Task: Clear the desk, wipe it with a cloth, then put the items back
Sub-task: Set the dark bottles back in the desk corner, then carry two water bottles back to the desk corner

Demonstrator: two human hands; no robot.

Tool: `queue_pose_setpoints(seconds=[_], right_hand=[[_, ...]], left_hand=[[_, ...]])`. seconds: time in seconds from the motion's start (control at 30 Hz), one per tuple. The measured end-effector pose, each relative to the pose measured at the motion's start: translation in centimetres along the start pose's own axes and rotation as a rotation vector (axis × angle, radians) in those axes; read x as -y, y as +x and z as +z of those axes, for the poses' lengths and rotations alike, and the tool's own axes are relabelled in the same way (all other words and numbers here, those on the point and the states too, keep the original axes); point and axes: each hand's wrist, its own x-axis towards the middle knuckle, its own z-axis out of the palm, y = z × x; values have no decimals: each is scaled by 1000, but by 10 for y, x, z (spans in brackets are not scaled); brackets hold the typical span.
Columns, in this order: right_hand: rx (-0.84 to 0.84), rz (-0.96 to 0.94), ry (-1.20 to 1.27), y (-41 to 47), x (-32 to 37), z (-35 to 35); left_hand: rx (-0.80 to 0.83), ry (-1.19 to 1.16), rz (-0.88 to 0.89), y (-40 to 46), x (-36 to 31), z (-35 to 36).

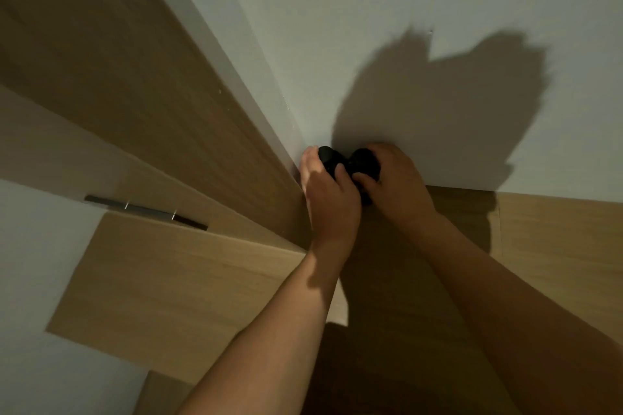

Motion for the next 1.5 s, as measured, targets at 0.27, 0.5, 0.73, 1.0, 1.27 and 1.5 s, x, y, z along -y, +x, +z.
queue_pose_setpoints(seconds=[0.27, 0.5, 0.73, 1.0, 1.27, 1.5], right_hand=[[-220, -3, -45, -76, 13, -34], [-336, 91, -97, -152, 38, -45], [-439, 306, -163, -223, 36, -62], [-617, 470, -240, -331, 9, -113], [-845, 646, -227, -478, -36, -187], [-1023, 793, -198, -614, -88, -254]], left_hand=[[166, 45, 320, -68, 21, -24], [191, 61, 508, -92, 26, -50], [354, 9, 584, -123, 11, -35], [519, 67, 829, -208, -35, -14], [717, -24, 1017, -365, -99, 36], [850, -88, 1201, -525, -147, 87]])
